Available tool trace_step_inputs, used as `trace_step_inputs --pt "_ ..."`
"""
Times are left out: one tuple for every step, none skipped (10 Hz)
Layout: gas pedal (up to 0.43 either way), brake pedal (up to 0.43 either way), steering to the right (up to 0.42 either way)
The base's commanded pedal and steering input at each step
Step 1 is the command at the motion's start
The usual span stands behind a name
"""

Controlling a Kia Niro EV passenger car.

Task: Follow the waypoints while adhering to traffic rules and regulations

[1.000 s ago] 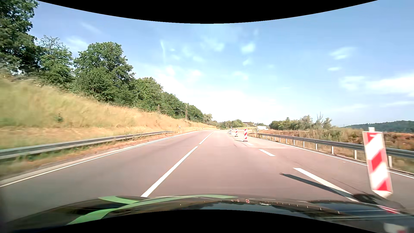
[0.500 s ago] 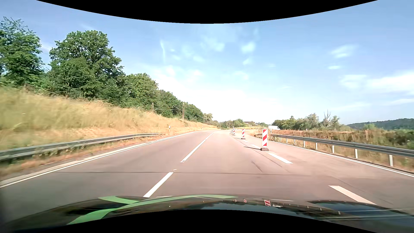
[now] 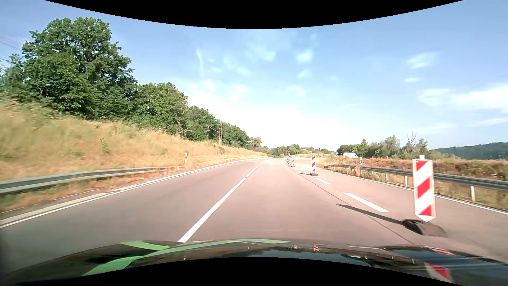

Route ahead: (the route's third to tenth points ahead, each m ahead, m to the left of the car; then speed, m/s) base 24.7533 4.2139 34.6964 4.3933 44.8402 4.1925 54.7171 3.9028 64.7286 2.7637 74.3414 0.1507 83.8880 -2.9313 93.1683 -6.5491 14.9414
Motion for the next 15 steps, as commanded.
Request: trace_step_inputs --pt "0.047 0.000 -0.002" --pt "0.047 0.000 -0.003" --pt "0.047 0.000 -0.002" --pt "0.047 0.000 -0.003" --pt "0.047 0.000 -0.002" --pt "0.047 0.000 -0.002" --pt "0.047 0.000 -0.002" --pt "0.047 0.000 -0.002" --pt "0.047 0.000 -0.002" --pt "0.047 0.000 -0.001" --pt "0.067 0.000 -0.001" --pt "0.079 0.000 0.001" --pt "0.087 0.000 0.002" --pt "0.087 0.000 0.003" --pt "0.087 0.000 0.003"
